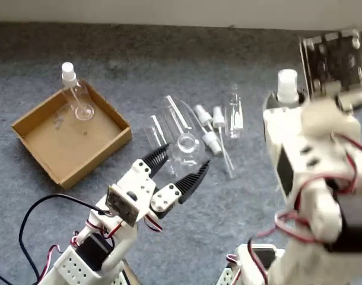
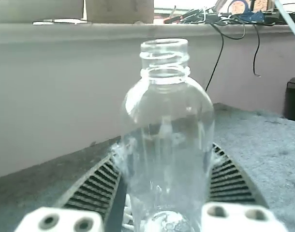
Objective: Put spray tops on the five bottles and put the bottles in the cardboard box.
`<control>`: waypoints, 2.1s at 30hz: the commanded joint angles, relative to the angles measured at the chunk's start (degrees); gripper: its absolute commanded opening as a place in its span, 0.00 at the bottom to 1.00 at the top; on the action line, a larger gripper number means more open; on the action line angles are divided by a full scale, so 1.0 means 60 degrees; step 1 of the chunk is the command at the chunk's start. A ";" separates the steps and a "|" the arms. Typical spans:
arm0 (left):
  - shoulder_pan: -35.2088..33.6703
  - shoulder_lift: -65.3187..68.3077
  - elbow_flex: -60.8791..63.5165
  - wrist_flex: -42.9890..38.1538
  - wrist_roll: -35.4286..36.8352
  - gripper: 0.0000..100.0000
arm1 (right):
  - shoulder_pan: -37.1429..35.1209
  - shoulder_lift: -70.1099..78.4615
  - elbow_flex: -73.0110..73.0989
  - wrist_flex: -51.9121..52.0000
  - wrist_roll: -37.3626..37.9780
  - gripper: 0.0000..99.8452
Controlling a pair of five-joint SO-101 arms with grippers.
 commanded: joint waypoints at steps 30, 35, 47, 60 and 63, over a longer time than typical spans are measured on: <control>0.2762 -0.0051 0.0212 0.3399 -0.1070 0.03 | -0.0081 -0.8447 1.1802 -0.8388 -0.3077 0.08; 0.2762 -0.0051 0.0212 0.3985 -0.1099 0.03 | -0.0081 -0.8447 1.1788 -0.8784 -0.3766 0.08; 0.1985 -0.0051 0.0212 0.4396 -0.1114 0.03 | -0.1546 -0.8447 0.9267 -0.6674 -0.3766 0.08; 0.1824 -0.0051 0.0212 0.4381 -0.1084 0.03 | -0.2352 -0.8462 0.9282 -0.6088 -0.3707 0.08; 0.1824 -0.0051 0.0212 0.4381 -0.1084 0.03 | -0.2352 -0.8476 0.9766 -0.6088 -0.3692 0.08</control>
